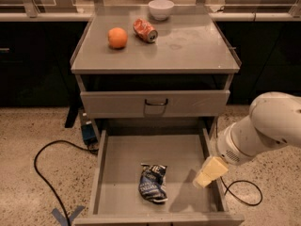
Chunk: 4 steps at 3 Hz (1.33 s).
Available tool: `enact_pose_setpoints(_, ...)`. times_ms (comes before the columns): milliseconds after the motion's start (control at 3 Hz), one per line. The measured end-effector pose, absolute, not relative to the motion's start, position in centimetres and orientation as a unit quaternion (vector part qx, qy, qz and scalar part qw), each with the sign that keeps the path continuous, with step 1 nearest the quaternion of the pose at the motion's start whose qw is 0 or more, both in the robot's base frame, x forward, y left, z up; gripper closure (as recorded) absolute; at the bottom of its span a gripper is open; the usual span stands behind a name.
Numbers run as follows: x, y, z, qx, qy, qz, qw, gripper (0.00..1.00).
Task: Pick blue chip bag from middle drawer and place on counter
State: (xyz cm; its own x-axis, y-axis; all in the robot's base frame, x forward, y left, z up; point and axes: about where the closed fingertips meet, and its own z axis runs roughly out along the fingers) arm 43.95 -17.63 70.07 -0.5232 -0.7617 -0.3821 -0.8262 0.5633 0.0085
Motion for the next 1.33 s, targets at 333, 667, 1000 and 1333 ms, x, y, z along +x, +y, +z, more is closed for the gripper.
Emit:
enact_pose_setpoints(333,44.0,-14.9,66.8,-0.45,0.868,0.125,0.168,0.0)
enact_pose_setpoints(667,44.6,-11.7,63.9,-0.43,0.877,0.14,0.162,0.0)
enact_pose_setpoints(1000,44.9,-9.2,59.9,-0.358,0.907,0.17,0.144,0.0)
enact_pose_setpoints(1333,45.2,-7.3,56.1,-0.305,0.92,0.205,0.133,0.0)
